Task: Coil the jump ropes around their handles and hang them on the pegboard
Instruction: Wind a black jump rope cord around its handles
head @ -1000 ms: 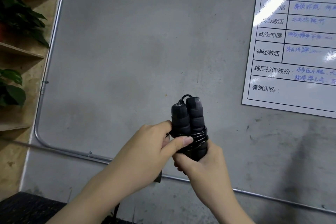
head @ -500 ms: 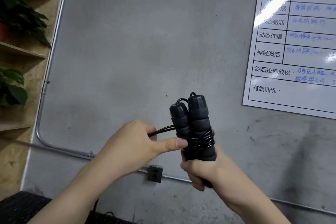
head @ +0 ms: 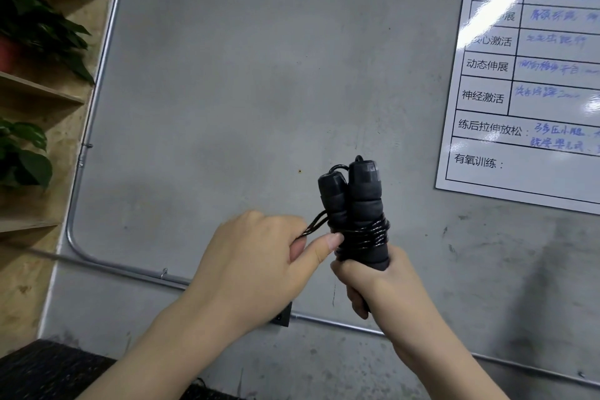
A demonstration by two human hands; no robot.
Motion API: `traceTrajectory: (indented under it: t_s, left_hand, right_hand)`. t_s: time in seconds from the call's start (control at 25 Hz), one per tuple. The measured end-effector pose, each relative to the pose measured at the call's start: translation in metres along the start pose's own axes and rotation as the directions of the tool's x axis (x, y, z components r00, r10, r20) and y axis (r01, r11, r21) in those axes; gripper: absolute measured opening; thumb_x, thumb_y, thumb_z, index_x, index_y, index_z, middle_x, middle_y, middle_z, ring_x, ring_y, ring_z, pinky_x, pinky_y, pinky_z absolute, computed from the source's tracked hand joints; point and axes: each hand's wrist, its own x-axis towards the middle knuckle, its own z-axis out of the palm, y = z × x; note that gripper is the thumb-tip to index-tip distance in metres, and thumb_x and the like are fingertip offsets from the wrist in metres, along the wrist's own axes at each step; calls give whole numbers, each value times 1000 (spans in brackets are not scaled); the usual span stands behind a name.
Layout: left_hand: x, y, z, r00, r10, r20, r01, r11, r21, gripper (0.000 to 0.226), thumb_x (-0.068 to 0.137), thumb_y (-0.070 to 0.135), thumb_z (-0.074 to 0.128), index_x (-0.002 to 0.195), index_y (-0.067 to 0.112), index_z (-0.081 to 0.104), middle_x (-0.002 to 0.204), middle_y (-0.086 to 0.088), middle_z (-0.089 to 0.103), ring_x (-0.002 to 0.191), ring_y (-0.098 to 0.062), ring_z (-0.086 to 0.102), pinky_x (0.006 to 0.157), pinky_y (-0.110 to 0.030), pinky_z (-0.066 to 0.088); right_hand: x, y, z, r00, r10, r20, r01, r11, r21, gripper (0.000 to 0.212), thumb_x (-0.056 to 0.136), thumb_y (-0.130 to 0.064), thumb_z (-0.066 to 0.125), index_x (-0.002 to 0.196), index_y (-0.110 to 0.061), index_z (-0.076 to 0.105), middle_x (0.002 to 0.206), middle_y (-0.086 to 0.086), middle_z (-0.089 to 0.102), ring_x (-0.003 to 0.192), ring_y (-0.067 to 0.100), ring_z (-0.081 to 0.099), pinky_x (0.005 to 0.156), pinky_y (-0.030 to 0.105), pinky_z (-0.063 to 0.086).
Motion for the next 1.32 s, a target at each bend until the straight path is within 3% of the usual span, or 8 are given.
traceTrajectory:
  t_s: [0.2, 0.36, 0.52, 0.64, 0.76, 0.88, 1.0, 1.32]
  left_hand:
    - [-6, 15, 8, 1000, -19, 25, 19, 1000, -3, 62, 84, 79, 38, 59, 23, 34, 45, 5, 36, 47, -11, 40, 48, -23, 24]
    - [-4, 23, 15, 979, -175, 109, 169, 984, 55, 84, 60, 97, 20, 63, 16, 42, 52, 1, 44, 55, -15, 47, 56, -28, 35]
    - [-2, 13, 15, 977, -153, 148, 168, 981, -92, 83, 68, 95, 34, 60, 13, 43, 47, 4, 40, 48, -16, 39, 51, -35, 30]
    - [1, -4, 16, 973, -71, 220, 170, 865, -472, 86, 75, 95, 43, 75, 11, 63, 56, -1, 52, 55, -25, 51, 57, -41, 46]
    - [0, -2, 22, 952, 38, 305, 183, 728, -661, 72, 84, 82, 54, 104, 14, 70, 102, -21, 72, 95, -39, 69, 87, -62, 53]
    - [1, -9, 24, 902, 11, 432, 274, 758, -591, 97, 71, 98, 46, 111, 11, 66, 98, -11, 71, 93, -26, 68, 95, -56, 51]
    - [4, -18, 19, 870, -63, 489, 293, 864, -411, 114, 57, 107, 38, 92, 0, 58, 70, 5, 44, 64, -12, 41, 63, -35, 43]
    - [1, -4, 13, 950, -39, 311, 181, 878, -443, 61, 92, 66, 52, 76, 7, 50, 60, 9, 32, 55, -10, 30, 53, -30, 25]
  right_hand:
    - [6, 14, 7, 993, -88, -79, 73, 982, -172, 21, 67, -27, 53, 59, -17, 35, 50, -10, 31, 50, 11, 23, 46, 22, 22]
    - [1, 37, 21, 982, -139, -129, 77, 914, -399, 23, 64, -43, 44, 74, -24, 52, 52, -8, 50, 49, 10, 40, 45, 26, 34]
    - [-5, 25, 3, 987, -151, -54, 98, 832, -545, 41, 67, -64, 56, 83, -26, 58, 59, -10, 59, 57, 10, 54, 52, 26, 43]
    - [-6, 1, -21, 923, 43, 383, -66, 997, 46, 43, 74, -35, 82, 105, -10, 66, 67, -3, 63, 60, 15, 61, 64, 28, 52]
    - [-8, 3, -26, 802, 24, 597, -298, 882, 365, 39, 75, -18, 83, 112, -15, 72, 77, 16, 65, 65, 27, 67, 75, 47, 58]
    - [-7, 8, -22, 849, -7, 528, -188, 930, 316, 15, 74, -12, 78, 89, -17, 77, 65, 14, 56, 54, 23, 56, 70, 45, 57]
    - [-6, 14, -19, 913, -16, 408, -99, 961, 259, 9, 73, -10, 77, 77, -17, 73, 61, 12, 48, 52, 23, 50, 68, 43, 56]
    - [3, 19, -15, 995, -38, 94, 35, 999, 35, 19, 72, -14, 75, 68, -4, 60, 62, 10, 50, 58, 21, 50, 66, 41, 60]
